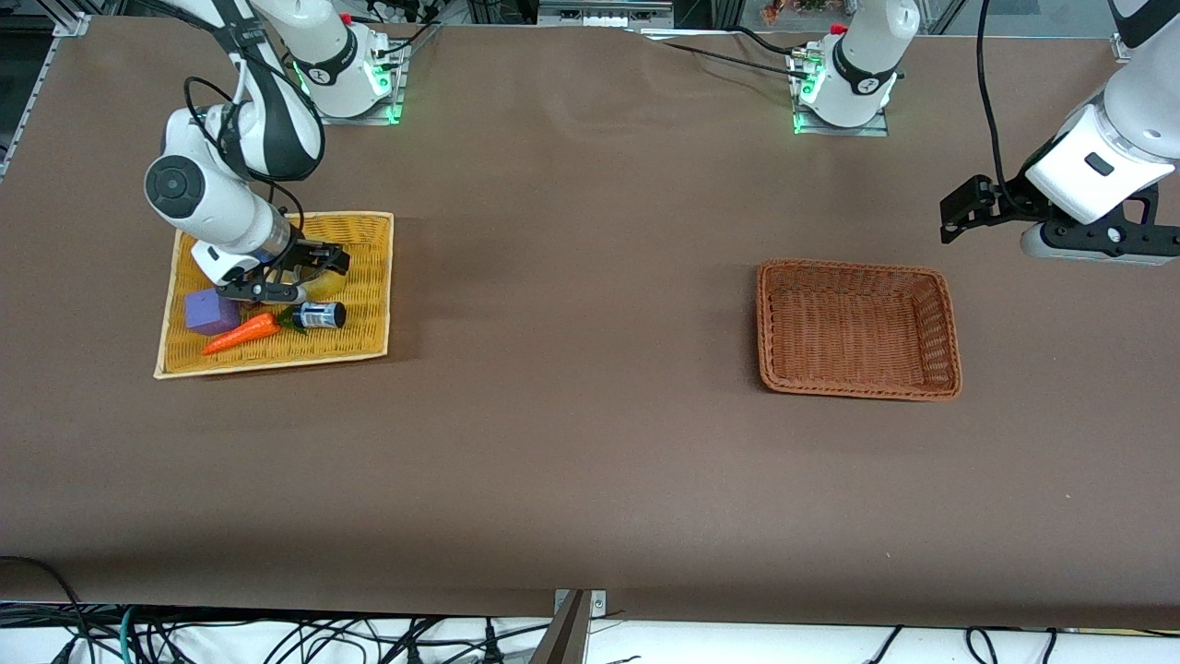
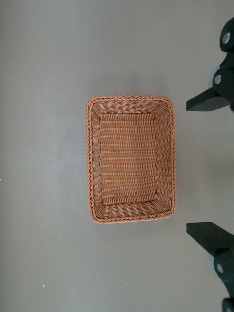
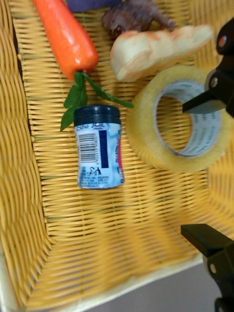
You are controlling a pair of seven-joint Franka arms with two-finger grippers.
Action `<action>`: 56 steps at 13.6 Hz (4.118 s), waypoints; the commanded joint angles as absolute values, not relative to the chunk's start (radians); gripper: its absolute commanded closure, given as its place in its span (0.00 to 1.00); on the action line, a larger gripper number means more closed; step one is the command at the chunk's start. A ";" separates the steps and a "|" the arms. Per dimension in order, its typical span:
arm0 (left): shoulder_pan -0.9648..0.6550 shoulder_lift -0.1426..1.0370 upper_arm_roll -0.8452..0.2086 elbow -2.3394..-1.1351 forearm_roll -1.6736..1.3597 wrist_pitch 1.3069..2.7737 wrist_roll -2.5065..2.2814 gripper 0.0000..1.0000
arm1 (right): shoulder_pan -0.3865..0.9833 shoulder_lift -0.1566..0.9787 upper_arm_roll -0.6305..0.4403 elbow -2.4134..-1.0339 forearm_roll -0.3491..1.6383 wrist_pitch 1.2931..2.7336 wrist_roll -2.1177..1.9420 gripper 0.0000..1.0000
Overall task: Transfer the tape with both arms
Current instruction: 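Reach the right gripper down over the tape roll in the yellow tray, then close the right gripper on the tape roll's rim, then carry the tape with the right gripper while the left gripper reaches toward it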
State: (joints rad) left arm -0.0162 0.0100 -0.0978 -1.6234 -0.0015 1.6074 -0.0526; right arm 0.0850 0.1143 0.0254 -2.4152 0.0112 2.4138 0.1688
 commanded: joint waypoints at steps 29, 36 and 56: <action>-0.023 0.023 -0.100 -1.592 0.015 1.586 -0.041 0.00 | 0.107 0.157 0.372 -2.036 0.023 2.131 0.630 1.00; -0.035 0.025 -0.100 -1.586 0.003 1.559 -0.032 0.00 | 0.359 0.564 0.394 -1.634 -0.079 2.149 0.957 1.00; -0.099 0.097 -0.104 -1.588 -0.064 1.555 -0.044 0.00 | 0.546 0.795 0.356 -1.251 -0.293 2.036 1.045 0.00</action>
State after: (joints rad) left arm -0.0603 0.0851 -0.1070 -1.6184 -0.0461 1.5750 -0.0526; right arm 0.5501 0.8481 0.3613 -1.3598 -0.2692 2.1859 1.0701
